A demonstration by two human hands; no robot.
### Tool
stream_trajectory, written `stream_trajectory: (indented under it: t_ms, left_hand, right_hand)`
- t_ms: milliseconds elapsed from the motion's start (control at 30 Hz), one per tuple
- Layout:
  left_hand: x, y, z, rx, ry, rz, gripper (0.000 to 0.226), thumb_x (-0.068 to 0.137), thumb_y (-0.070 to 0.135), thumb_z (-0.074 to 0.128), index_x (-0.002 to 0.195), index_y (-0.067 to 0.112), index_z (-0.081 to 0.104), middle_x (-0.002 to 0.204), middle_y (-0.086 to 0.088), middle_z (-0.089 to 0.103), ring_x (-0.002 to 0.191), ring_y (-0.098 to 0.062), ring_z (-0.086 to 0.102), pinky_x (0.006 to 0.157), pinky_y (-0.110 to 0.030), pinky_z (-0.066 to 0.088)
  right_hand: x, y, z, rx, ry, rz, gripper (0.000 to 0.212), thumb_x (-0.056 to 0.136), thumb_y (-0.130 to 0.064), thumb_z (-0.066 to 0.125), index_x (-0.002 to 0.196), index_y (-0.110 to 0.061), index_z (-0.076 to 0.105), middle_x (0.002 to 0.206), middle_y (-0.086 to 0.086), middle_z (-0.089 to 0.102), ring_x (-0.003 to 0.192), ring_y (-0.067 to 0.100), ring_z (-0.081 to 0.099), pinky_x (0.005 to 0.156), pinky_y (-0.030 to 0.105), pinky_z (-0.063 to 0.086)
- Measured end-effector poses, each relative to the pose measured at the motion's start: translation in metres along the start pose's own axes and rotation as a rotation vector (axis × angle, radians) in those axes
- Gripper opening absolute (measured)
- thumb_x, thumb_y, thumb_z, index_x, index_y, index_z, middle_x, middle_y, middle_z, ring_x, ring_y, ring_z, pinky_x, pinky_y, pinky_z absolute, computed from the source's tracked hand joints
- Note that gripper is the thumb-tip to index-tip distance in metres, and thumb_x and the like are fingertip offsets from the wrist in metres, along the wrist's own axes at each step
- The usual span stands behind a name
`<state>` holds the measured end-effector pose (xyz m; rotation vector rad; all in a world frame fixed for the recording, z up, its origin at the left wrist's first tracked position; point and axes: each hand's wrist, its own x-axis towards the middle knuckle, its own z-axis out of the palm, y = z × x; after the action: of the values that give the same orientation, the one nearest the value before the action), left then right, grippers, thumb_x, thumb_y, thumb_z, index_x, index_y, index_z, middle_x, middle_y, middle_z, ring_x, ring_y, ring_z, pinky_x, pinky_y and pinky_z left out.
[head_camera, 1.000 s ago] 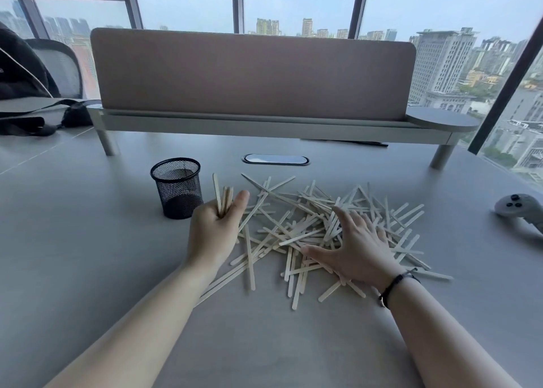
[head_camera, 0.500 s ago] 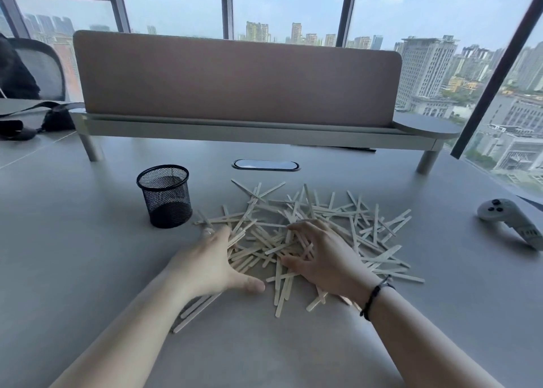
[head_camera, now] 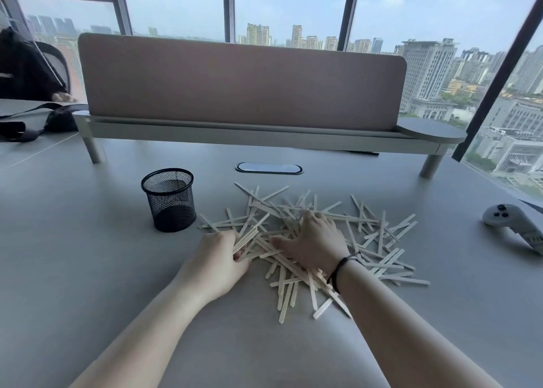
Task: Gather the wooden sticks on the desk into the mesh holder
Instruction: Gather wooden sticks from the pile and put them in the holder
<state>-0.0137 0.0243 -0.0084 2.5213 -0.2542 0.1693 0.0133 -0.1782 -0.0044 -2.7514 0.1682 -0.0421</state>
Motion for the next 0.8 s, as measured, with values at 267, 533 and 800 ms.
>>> stream_trajectory:
  t_ms: [267, 533, 800]
  left_hand:
    - [0.001, -0.001, 0.007, -0.021, 0.034, 0.054, 0.009, 0.084, 0.025, 0.073, 0.084, 0.024, 0.063, 0.076, 0.009, 0.069, 0.075, -0.012, 0.066, 0.063, -0.027, 0.049]
    - [0.001, -0.003, 0.007, -0.052, 0.029, 0.067, 0.011, 0.081, 0.019, 0.070, 0.090, 0.025, 0.067, 0.075, 0.009, 0.070, 0.073, -0.010, 0.066, 0.066, -0.031, 0.054]
    - [0.006, -0.008, 0.004, -0.104, 0.050, 0.016, 0.012, 0.083, 0.011, 0.061, 0.089, 0.018, 0.069, 0.081, 0.004, 0.073, 0.079, -0.017, 0.069, 0.073, -0.034, 0.057]
  right_hand:
    - [0.004, -0.003, 0.001, 0.242, 0.084, -0.030, 0.054, 0.085, -0.025, 0.068, 0.135, -0.017, 0.050, 0.120, 0.006, 0.064, 0.110, 0.024, 0.060, 0.083, 0.028, 0.046]
    - [0.018, 0.003, 0.003, 0.475, 0.127, 0.037, 0.037, 0.085, -0.014, 0.063, 0.120, -0.022, 0.057, 0.100, 0.001, 0.065, 0.083, 0.019, 0.064, 0.062, 0.030, 0.052]
    - [-0.011, 0.017, -0.023, 0.314, -0.177, -0.190, 0.081, 0.075, -0.062, 0.072, 0.143, -0.035, 0.035, 0.133, -0.005, 0.055, 0.112, 0.014, 0.060, 0.097, 0.037, 0.052]
